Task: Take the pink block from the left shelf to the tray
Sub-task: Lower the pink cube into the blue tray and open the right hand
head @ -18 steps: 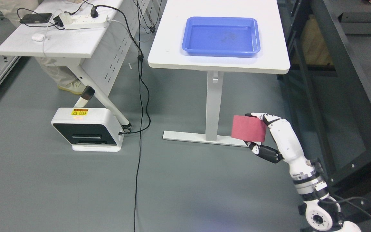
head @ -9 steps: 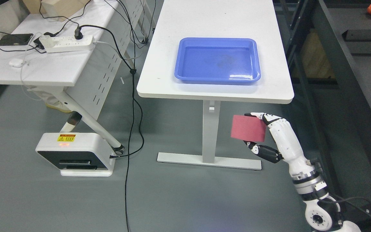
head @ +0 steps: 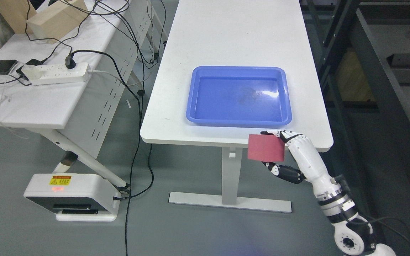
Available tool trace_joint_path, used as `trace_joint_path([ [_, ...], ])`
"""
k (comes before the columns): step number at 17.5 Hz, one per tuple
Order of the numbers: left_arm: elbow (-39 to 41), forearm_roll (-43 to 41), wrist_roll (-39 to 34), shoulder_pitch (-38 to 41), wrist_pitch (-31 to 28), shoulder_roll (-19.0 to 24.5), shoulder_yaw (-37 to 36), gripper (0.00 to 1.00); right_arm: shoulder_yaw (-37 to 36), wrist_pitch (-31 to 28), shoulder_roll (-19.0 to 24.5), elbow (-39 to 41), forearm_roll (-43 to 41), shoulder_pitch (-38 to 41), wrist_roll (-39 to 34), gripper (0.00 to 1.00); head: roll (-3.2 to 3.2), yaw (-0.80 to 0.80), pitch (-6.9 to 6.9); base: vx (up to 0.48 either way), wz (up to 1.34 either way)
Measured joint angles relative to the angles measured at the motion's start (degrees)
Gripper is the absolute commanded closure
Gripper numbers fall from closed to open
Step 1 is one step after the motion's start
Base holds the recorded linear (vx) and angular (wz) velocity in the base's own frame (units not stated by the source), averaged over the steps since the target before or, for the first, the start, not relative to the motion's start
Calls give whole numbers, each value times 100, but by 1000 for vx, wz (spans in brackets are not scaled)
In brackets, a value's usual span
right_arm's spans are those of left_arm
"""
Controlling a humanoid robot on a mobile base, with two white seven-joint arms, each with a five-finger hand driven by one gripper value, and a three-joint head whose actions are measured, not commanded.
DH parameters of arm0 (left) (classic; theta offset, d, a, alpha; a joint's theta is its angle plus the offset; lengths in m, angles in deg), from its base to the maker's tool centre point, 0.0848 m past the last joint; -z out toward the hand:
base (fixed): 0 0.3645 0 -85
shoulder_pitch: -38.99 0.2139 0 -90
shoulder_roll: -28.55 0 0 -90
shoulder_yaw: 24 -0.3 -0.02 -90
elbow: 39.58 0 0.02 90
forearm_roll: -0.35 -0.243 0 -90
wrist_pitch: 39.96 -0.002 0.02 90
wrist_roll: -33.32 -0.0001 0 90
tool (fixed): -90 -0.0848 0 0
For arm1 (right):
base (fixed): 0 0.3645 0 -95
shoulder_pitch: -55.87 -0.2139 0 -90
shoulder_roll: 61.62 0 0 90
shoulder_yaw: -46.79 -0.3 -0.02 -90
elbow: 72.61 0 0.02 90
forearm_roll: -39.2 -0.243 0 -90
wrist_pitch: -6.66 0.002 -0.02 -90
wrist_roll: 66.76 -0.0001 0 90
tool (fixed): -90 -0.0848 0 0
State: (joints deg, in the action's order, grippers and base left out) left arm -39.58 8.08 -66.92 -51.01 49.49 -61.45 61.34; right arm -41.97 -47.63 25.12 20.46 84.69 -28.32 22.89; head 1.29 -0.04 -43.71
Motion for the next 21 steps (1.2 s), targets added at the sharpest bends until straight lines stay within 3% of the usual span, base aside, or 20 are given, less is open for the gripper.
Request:
trace_joint_path([
  [8,0,0,0,0,0,0,0,0,103,19,7,34,12,-16,-175,94,0,0,0,256,58],
  [16,0,0,0,0,0,0,0,0,189,28,-29,51,52,-45,-868,91,0,0,0,196,12],
  [17,0,0,0,0,0,0,0,0,197,40,-44,53,75,-45,-942,88,0,0,0,183,-15],
  [19,0,0,0,0,0,0,0,0,205,10,-89,54,129,-32,-1033,64,0,0,0,130,-14],
  [21,0,0,0,0,0,0,0,0,210,-162,-171,56,172,4,-1088,46,0,0,-1,113,-6],
])
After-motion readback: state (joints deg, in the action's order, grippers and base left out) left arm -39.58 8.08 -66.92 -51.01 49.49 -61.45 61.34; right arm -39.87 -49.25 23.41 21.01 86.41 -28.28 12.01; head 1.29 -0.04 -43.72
